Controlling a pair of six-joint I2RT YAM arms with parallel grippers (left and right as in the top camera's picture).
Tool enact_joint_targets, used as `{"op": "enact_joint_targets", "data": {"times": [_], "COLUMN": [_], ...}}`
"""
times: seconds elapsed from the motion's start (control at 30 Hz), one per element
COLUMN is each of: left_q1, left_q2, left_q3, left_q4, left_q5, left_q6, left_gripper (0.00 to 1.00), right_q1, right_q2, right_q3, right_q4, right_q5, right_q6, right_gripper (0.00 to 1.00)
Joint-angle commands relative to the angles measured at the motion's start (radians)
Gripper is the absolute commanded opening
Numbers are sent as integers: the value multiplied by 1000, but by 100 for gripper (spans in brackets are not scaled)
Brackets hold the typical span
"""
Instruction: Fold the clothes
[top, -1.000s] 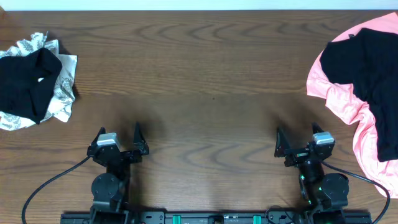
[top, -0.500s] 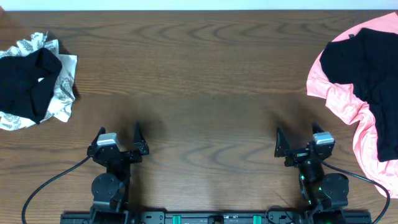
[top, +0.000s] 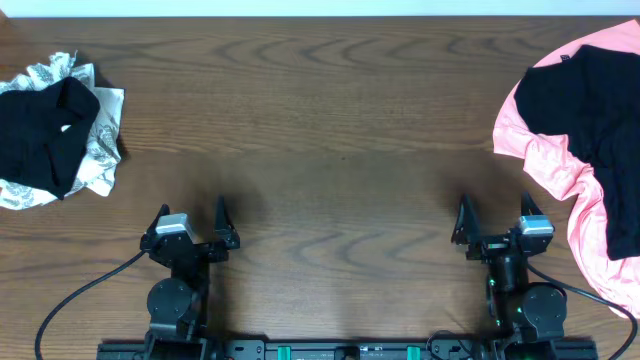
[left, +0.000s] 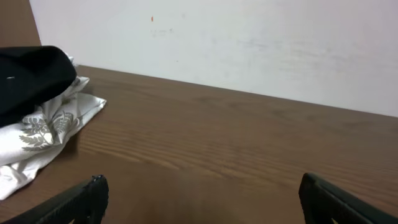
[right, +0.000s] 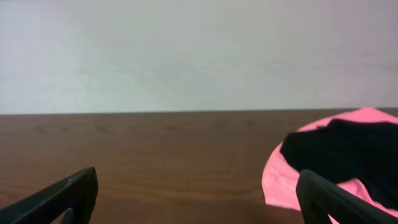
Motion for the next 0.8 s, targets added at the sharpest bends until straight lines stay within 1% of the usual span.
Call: {"op": "enact_joint_targets", "data": {"times": [0.0, 0.1, 0.2, 0.33, 0.47, 0.57, 0.67, 0.77], "left_q1": [5, 5, 5, 5, 5, 5, 5, 5], "left_q2": [-6, -6, -6, -6, -6, -6, -6, -6], "left_q3": [-19, -19, -19, -19, -19, -19, -19, -19], "left_q4": [-39, -39, -39, -39, -39, -39, -39, -39], "left_q5": [-11, -11, -11, -11, -11, -11, -11, -11], "left_q6": [14, 14, 14, 14, 14, 14, 14, 14], "left_gripper": [98, 98, 98, 98, 98, 98, 98, 98], "right_q1": [-8, -8, -9, -10, -45, -104, -193, -277], "right_q2": [8, 82, 218, 476, 778, 968, 1151, 1298], "right_q3": [108, 251, 422, 675, 980, 1181, 1374, 1522], "right_q4": [-40, -141, -259, -388, -561, -686, -809, -901], "right_q5": [21, 98, 147, 192, 195, 166, 53, -31], "right_q6": [-13, -13, -24, -17, -67, -88, -111, -110], "right_gripper": [99, 99, 99, 99, 99, 99, 99, 99]}}
